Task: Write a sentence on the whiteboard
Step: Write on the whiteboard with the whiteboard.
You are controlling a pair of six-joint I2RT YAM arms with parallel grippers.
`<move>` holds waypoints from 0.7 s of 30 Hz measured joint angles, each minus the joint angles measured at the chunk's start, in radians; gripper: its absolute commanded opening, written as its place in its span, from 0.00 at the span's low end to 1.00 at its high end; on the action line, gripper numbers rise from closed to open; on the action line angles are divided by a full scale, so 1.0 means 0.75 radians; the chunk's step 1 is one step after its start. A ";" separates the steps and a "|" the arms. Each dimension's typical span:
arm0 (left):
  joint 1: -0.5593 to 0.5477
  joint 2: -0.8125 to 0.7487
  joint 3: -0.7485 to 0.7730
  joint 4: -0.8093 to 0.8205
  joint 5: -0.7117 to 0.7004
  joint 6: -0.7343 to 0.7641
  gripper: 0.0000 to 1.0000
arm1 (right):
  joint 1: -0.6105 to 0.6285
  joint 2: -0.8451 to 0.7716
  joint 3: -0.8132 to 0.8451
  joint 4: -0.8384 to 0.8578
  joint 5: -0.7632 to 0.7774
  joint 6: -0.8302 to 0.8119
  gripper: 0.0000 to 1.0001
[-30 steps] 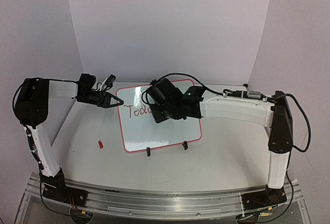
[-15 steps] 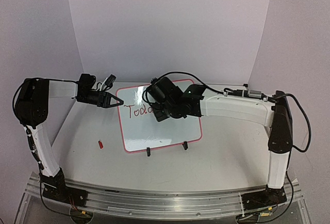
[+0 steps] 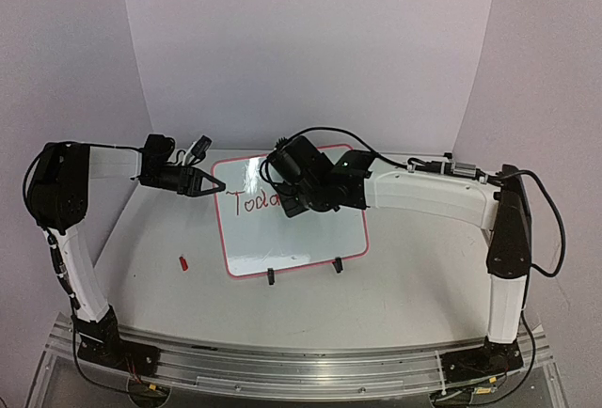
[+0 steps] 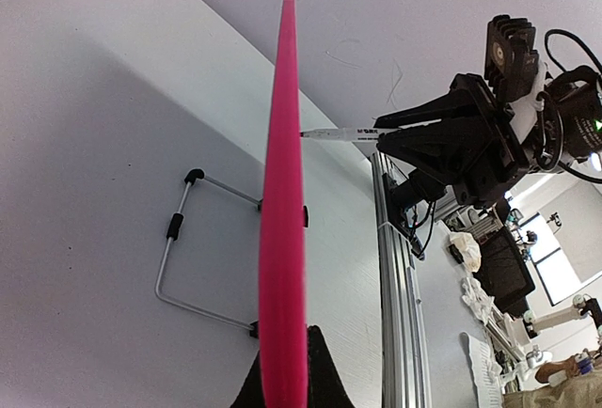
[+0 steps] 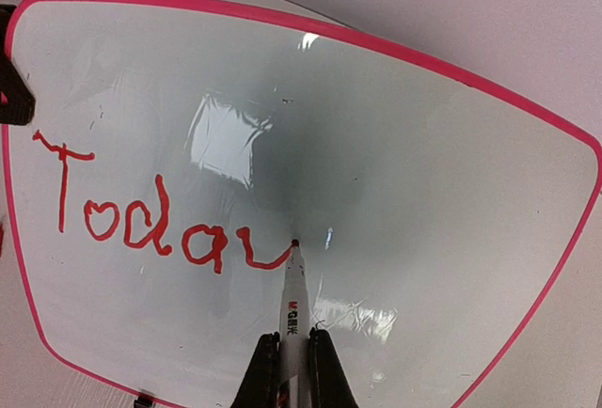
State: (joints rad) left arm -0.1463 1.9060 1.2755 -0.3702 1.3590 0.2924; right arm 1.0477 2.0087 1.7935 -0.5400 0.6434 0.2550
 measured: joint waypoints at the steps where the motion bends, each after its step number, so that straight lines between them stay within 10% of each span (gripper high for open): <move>1: 0.000 0.001 0.000 0.000 0.000 0.000 0.00 | 0.000 0.000 0.000 0.000 0.000 0.000 0.00; 21: -0.001 0.002 0.001 0.000 0.000 -0.005 0.00 | 0.003 -0.018 -0.062 0.007 -0.034 0.034 0.00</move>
State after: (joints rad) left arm -0.1467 1.9072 1.2758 -0.3702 1.3590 0.2890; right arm 1.0503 1.9952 1.7471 -0.5351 0.6180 0.2803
